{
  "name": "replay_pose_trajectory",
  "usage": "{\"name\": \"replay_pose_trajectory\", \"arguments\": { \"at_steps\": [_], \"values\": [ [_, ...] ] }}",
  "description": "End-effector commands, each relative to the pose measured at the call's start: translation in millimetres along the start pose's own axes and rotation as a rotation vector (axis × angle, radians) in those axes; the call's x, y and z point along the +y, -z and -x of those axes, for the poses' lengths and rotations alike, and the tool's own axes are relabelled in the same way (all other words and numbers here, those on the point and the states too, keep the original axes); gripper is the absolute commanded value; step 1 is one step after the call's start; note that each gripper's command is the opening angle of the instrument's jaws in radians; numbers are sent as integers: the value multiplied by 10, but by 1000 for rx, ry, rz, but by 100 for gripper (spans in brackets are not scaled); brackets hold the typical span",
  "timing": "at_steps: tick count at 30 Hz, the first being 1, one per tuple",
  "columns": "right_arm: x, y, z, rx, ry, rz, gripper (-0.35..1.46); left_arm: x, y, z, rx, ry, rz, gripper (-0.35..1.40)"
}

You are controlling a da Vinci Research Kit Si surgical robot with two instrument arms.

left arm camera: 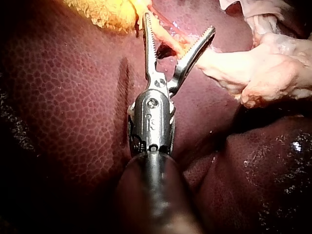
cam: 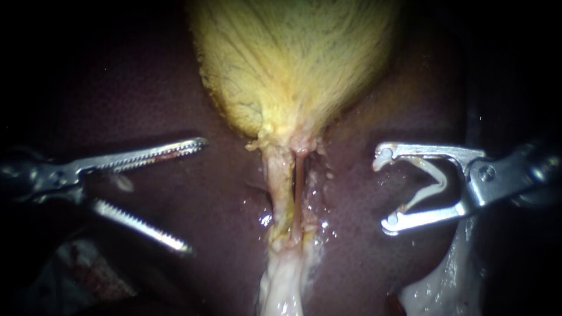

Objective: Grabbing gallbladder

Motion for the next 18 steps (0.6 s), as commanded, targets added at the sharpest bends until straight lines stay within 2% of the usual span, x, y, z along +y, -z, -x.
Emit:
{"name": "replay_pose_trajectory", "arguments": {
  "at_steps": [1, 2, 4, 9, 18],
  "values": [
    [0, 0, 0, 0, 0, 0, 60, 0, 0, 0, -1, 0, -2, 99],
    [0, 0, 0, 0, 0, 0, 60, 0, -1, 0, 3, 6, 9, 99],
    [0, 0, 0, 0, 0, 0, 60, 2, -2, 1, 12, 54, 50, 96],
    [-1, 1, 0, 0, 1, -1, 60, 14, -21, 4, 25, 112, 108, 88],
    [0, 1, 1, 0, 0, 0, 60, 39, -52, -10, 97, 230, 157, 73]
  ]
}}
